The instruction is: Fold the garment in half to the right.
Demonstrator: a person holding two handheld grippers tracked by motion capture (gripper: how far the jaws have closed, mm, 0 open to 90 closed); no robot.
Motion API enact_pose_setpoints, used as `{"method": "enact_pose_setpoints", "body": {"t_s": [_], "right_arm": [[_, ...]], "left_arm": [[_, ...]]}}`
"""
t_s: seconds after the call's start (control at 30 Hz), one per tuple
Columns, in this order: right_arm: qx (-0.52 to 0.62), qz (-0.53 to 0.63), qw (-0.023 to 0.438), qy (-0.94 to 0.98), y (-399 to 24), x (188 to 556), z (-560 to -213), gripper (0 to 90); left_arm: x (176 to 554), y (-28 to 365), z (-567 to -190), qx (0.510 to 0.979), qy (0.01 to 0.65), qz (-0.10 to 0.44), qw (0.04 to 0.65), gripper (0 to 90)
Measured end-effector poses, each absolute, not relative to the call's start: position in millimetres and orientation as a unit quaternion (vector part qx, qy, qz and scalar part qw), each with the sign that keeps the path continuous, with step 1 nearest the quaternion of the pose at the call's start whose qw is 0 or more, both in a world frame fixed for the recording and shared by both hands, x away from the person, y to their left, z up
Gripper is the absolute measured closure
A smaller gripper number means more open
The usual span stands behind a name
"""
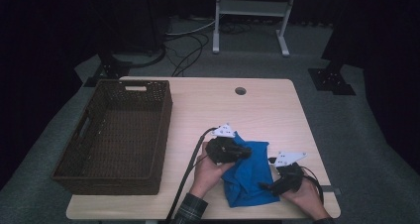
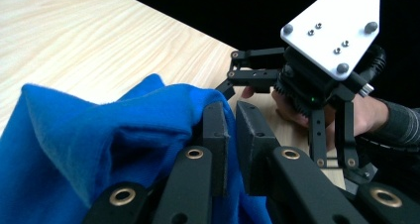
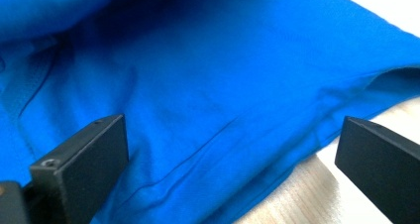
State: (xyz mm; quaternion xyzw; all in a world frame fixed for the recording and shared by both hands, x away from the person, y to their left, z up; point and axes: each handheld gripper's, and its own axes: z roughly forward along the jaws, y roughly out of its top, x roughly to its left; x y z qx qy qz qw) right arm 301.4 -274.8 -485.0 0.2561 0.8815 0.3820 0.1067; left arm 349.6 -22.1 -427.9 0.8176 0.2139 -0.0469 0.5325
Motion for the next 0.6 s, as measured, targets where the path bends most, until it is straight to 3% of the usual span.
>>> {"method": "enact_pose_setpoints", "body": {"t_s": [0.33,0.6], "right_arm": [[0.249,0.375,0.106,0.887,-273,302,-487,0.0],[0.250,0.375,0.105,0.887,-273,302,-487,0.0]], "left_arm": [[357,-49,-448,0.824,0.213,-0.071,0.520,82.6],[356,-47,-446,0.820,0.213,-0.062,0.527,74.3]]}}
